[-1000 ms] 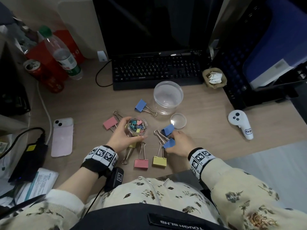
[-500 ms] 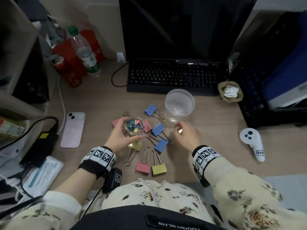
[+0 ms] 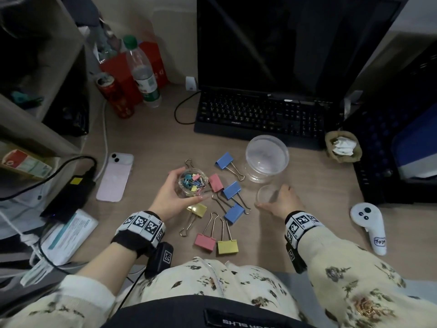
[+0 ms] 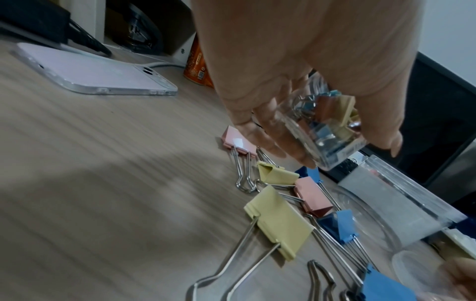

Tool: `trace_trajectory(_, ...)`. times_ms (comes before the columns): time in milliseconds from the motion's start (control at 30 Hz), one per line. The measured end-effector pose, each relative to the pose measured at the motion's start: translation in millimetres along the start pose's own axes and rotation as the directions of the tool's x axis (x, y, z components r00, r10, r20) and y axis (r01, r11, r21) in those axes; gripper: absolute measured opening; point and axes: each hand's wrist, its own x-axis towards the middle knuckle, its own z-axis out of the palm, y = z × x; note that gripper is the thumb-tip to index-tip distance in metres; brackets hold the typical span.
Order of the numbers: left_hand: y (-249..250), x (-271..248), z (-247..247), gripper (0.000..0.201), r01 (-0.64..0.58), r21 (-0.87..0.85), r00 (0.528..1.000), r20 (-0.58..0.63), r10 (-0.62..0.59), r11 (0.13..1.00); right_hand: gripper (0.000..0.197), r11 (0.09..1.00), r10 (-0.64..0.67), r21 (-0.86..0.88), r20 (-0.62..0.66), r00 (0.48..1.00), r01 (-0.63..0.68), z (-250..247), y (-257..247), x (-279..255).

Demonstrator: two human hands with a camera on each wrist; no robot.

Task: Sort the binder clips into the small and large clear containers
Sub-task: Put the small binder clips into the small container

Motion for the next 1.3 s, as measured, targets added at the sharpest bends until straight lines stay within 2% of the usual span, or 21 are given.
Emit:
trace_trajectory(67,-0.8,0.4,-2.5,0.094,-0.003,0.016,1.0,0.006,0.003,1.0,0.093,1.0,0.014,0.002,0.044,0.999,-0.014,2.4,0.0,1.4)
trace_trajectory(200,0.1,1.5,-7.2,0.092,-0.01,0.036,1.0,0.024,0.009,0.999,0.066,1.0,-0.027,0.015,0.09,0.996,0.026,9.8,2.0,-1.2)
trace_trajectory(300,-2.1,2.3,-10.3,0.096,-0.016,0.002,0.999,0.035,0.016,1.0,0.056,0.998,-0.06,-0.034,0.037,0.998,0.061,9.8,-3.8,-12.5)
trace_trajectory(400,-4.8,1.2,-12.8,0.094,-0.013,-0.02,0.998,0.053,0.014,1.0,0.052,0.99,-0.135,-0.062,-0.072,0.988,0.13,4.7,-15.9,-26.6)
trace_trajectory(467,-5.3,-0.8,-16.0,0.093,-0.027,-0.038,0.998,0.057,0.029,0.999,0.046,0.98,-0.2,-0.037,-0.112,0.973,0.197,0.4,-27.7,-36.5)
trace_trajectory(533,-4.7,-3.9,-20.2,0.087,-0.04,-0.046,0.998,0.05,0.042,0.998,0.052,0.955,-0.291,0.021,-0.133,0.947,0.296,-3.2,-39.7,-43.5)
trace_trajectory(600,-4.2,-7.3,-26.4,0.076,-0.05,-0.043,0.998,0.042,0.051,0.998,0.052,0.911,-0.398,0.07,-0.104,0.912,0.405,-2.5,-52.8,-49.9)
trace_trajectory(700,-6.1,-9.9,-35.8,0.077,-0.054,-0.035,0.998,0.027,0.055,0.998,0.038,0.852,-0.506,0.143,-0.023,0.862,0.504,8.5,-69.1,-49.6)
trace_trajectory(733,-6.2,-11.4,-40.4,0.08,-0.051,-0.021,0.998,0.024,0.051,0.999,0.036,0.843,-0.52,0.169,0.012,0.854,0.51,12.8,-74.9,-49.5)
trace_trajectory(767,-6.5,-12.3,-44.4,0.084,-0.044,-0.008,0.999,0.023,0.044,0.999,0.025,0.839,-0.53,0.18,0.059,0.846,0.513,13.9,-79.5,-50.5)
trace_trajectory(800,-7.3,-12.6,-48.3,0.088,-0.039,-0.004,0.999,0.023,0.039,0.999,0.025,0.841,-0.536,0.166,0.122,0.835,0.515,13.6,-83.0,-51.4)
trace_trajectory(833,-8.2,-13.2,-52.2,0.092,-0.037,-0.002,0.999,0.019,0.037,0.999,0.035,0.85,-0.527,0.125,0.175,0.832,0.512,13.0,-84.8,-51.8)
trace_trajectory(900,-9.4,-13.8,-58.4,0.094,-0.036,0.005,0.999,0.006,0.036,0.999,0.037,0.871,-0.487,0.046,0.219,0.845,0.49,13.2,-82.1,-47.2)
trace_trajectory(967,-11.1,-13.7,-62.3,0.091,-0.033,0.014,0.999,-0.003,0.033,0.999,0.038,0.884,-0.463,0.028,0.189,0.866,0.466,12.4,-79.2,-41.7)
trace_trajectory(1033,-10.7,-14.0,-64.0,0.089,-0.036,0.034,0.999,0.013,0.036,0.999,0.044,0.897,-0.441,0.073,0.104,0.892,0.435,11.1,-84.4,-39.5)
trace_trajectory(1100,-8.4,-13.6,-63.6,0.089,-0.043,0.056,0.998,0.039,0.041,0.998,0.044,0.886,-0.448,0.127,-0.014,0.894,0.446,5.7,-97.4,-43.5)
trace_trajectory(1167,-5.5,-12.0,-62.5,0.087,-0.058,0.066,0.997,0.061,0.054,0.996,0.035,0.842,-0.495,0.185,-0.108,0.862,0.506,-3.4,-117.3,-53.2)
trace_trajectory(1300,1.1,-6.0,-55.1,0.078,-0.082,0.056,0.992,0.098,0.076,0.995,0.035,0.699,-0.637,0.319,-0.129,0.76,0.64,-16.8,-154.0,-76.2)
